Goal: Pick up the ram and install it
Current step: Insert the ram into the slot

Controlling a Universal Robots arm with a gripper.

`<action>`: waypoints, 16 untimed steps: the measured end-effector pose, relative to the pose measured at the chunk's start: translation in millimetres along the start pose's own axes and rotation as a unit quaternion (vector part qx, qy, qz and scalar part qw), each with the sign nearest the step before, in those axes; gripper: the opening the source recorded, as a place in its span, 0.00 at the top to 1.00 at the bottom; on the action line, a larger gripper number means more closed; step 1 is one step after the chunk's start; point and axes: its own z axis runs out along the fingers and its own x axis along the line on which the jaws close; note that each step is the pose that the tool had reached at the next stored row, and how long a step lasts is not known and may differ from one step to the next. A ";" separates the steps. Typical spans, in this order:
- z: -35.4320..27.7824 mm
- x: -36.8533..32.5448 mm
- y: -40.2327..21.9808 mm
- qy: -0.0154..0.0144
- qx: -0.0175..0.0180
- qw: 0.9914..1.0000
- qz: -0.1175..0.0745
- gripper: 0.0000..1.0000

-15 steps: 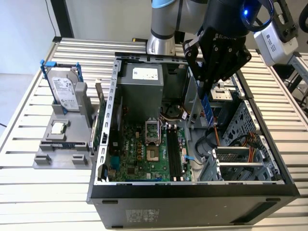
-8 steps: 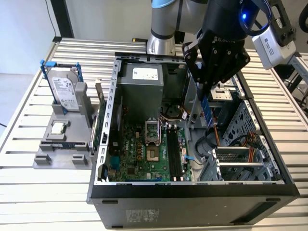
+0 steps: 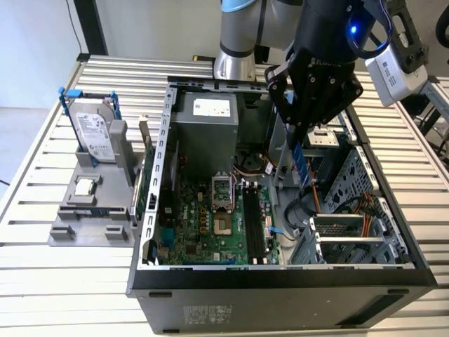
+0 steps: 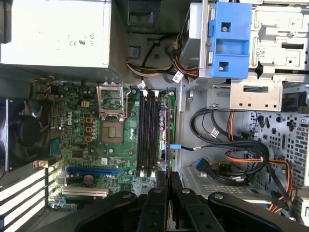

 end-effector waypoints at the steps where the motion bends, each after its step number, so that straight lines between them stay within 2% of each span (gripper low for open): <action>1: 0.3 0.0 0.0 0.000 0.000 1.000 0.000 1.00; 7: 2.3 0.0 0.0 0.000 0.000 1.000 0.000 1.00; 16: 9.6 -0.1 0.2 -0.003 0.000 1.000 -0.001 1.00</action>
